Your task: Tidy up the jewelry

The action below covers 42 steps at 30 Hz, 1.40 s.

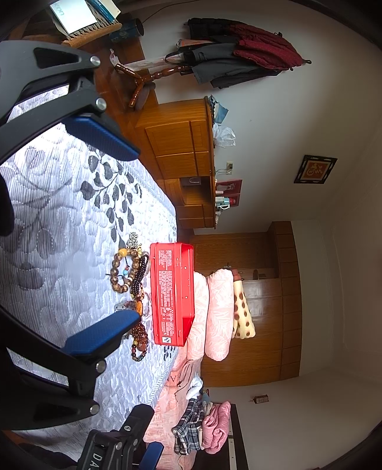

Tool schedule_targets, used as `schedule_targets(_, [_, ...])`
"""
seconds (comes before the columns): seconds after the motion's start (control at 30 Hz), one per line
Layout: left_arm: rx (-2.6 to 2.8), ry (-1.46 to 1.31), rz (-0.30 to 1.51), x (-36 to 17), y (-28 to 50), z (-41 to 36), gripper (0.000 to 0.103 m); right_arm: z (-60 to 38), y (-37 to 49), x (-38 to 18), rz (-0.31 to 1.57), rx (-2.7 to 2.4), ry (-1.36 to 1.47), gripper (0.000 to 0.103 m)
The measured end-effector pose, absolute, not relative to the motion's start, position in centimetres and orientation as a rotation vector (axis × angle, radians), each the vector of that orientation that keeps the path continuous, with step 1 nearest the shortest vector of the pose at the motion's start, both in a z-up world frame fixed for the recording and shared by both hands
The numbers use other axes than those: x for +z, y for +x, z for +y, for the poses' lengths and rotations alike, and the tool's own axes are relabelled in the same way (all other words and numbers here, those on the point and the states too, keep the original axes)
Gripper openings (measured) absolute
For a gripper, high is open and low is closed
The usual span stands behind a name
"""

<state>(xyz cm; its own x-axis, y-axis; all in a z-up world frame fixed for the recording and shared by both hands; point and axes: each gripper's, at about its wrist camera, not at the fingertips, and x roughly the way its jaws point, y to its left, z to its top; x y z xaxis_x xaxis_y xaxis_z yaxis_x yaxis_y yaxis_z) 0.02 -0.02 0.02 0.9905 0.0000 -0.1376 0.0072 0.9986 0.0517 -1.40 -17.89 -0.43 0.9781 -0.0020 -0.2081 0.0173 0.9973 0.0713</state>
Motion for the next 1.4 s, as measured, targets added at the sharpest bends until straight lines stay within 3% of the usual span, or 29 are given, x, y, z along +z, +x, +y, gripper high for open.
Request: schedule_targets(1.4, [-0.003, 0.047, 0.136, 0.33, 0.27, 0.07, 0.098, -17.91, -1.22, -0.56, 0.212, -0.011, 0.071, 0.097])
